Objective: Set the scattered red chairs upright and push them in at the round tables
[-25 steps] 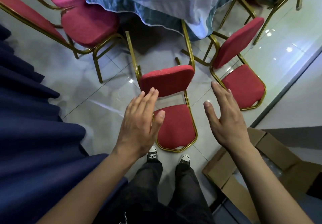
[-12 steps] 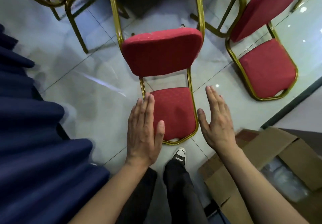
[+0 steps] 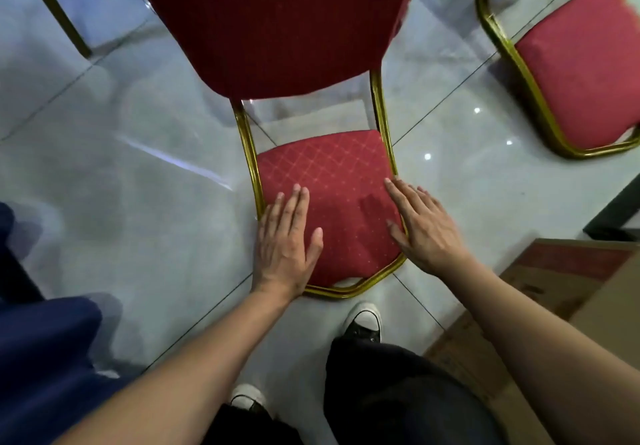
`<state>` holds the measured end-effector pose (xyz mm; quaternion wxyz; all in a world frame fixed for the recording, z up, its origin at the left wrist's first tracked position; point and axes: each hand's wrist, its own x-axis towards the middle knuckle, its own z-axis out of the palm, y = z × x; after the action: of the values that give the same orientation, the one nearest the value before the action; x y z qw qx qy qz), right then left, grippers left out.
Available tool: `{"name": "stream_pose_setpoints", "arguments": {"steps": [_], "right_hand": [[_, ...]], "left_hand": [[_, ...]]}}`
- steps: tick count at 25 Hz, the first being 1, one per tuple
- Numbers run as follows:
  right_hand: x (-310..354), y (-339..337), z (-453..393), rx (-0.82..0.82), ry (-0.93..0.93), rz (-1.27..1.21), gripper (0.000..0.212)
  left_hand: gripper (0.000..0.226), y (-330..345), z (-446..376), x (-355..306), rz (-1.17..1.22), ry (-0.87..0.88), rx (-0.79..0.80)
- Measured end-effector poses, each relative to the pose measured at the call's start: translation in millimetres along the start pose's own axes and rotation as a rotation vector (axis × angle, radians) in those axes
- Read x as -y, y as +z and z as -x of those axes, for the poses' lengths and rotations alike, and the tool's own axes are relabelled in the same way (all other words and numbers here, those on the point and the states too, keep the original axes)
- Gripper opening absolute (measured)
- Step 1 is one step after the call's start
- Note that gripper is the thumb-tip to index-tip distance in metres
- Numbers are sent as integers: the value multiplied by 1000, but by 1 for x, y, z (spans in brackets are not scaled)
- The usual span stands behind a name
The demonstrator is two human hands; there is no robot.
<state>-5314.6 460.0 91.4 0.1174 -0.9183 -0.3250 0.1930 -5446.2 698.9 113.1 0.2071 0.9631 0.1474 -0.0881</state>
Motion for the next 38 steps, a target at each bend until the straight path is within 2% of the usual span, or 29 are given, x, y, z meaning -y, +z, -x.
{"name": "stream_pose_setpoints", "arguments": {"steps": [5,7,9,11,14,17,21,28,38], "right_hand": [[-48,92,-40,68,61,115,77],[-57,119,-49,63,194,85,87],[-62,142,-56,76,391,25,101],[-64,160,-58,114,536,-33,111],[-61,174,-52,127,583,-214,114],[-61,177,-48,76,600,-387,112],[-57,175,-49,99,585,-357,111],[-14,141,-24,96,527,-307,106],[72,-36,32,173,577,-291,99]], "left_hand": [[76,103,-43,55,-82,-55,24],[77,132,-53,73,-69,-107,-5],[80,150,-61,89,27,-299,-78],[84,165,-59,104,31,-419,-53],[86,183,-42,125,-39,-389,72],[94,185,-35,135,178,-459,91],[97,184,-38,137,268,-438,102],[76,129,-16,132,122,-492,84],[73,-59,41,72,116,-596,190]]}}
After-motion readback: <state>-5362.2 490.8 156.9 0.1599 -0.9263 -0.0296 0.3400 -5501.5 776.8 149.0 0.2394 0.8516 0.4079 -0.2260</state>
